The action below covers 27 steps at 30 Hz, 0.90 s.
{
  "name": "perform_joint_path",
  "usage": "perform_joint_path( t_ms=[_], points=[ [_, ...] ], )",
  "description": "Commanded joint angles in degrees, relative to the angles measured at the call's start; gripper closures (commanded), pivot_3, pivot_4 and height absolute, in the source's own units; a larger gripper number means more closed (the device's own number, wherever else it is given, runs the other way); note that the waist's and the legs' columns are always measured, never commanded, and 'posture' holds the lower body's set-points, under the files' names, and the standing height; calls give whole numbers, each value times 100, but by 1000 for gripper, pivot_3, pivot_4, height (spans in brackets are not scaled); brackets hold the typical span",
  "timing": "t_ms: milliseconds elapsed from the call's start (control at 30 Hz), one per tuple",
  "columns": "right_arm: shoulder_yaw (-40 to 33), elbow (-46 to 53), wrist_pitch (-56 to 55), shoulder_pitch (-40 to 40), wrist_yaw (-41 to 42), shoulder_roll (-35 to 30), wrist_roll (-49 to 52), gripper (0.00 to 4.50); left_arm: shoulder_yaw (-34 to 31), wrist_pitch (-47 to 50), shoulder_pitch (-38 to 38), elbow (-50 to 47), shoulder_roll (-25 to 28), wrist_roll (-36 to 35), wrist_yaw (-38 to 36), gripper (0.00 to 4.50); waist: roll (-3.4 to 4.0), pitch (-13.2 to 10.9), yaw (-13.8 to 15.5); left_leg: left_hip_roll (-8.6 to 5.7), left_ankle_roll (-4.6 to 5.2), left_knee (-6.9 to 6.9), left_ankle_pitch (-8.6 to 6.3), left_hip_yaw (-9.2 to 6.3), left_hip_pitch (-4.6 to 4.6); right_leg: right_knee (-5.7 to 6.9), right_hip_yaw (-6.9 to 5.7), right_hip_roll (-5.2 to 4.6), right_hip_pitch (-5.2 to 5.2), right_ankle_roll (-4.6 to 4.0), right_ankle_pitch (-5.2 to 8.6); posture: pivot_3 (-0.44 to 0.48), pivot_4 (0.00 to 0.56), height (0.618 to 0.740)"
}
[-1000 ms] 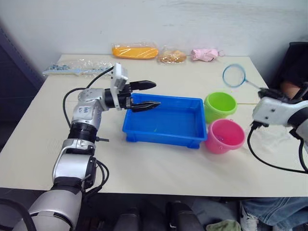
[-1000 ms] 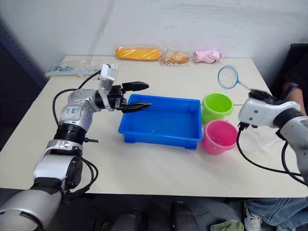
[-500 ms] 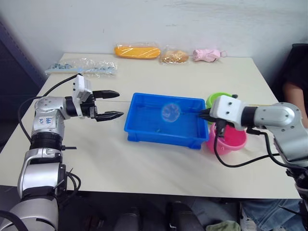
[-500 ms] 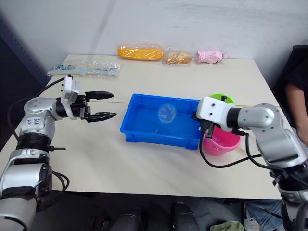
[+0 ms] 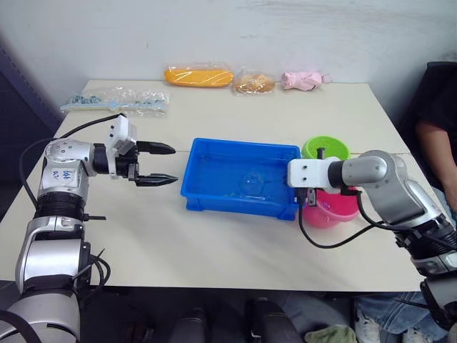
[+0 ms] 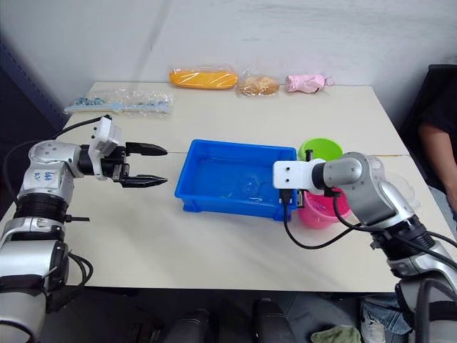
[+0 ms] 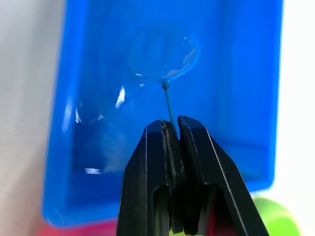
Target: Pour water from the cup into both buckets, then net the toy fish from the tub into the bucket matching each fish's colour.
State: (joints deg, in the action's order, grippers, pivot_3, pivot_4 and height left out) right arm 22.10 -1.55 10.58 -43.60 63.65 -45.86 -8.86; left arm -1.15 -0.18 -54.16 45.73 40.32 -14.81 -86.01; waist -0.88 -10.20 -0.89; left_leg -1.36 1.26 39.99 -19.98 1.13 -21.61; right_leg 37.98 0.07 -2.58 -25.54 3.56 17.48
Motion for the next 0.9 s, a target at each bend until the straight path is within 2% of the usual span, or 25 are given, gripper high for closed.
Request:
perform_joint_path(
  t_ms=[33,333,433,900],
  points=[
    [-83,58,16,-113,318,134,236,4500,-46,103,49,-352,98,-149,-405,17,0,0,-4,0,0,0,0,0,0,0,0,0,0,0,0,0,150,740],
    [-222,-190,583,-243,528,816,658,4500,-46,534,440,-1065,203,-316,-379,17,0,0,-66,1,-1,0,0,-5,0,4,-2,-1,1,0,0,0,150,740],
    [-523,-226,1343,-244,536,1078,1189,4500,-71,652,552,-1255,230,-380,-322,17,0,0,-67,1,-1,-1,0,-4,0,8,-2,-1,1,0,0,0,150,740],
    [-963,-209,2809,-275,534,1054,1925,4500,-248,969,830,-1631,277,-588,-56,17,0,0,-69,1,-1,-2,-1,-6,-1,6,-3,-2,1,0,0,0,150,740]
  ],
)
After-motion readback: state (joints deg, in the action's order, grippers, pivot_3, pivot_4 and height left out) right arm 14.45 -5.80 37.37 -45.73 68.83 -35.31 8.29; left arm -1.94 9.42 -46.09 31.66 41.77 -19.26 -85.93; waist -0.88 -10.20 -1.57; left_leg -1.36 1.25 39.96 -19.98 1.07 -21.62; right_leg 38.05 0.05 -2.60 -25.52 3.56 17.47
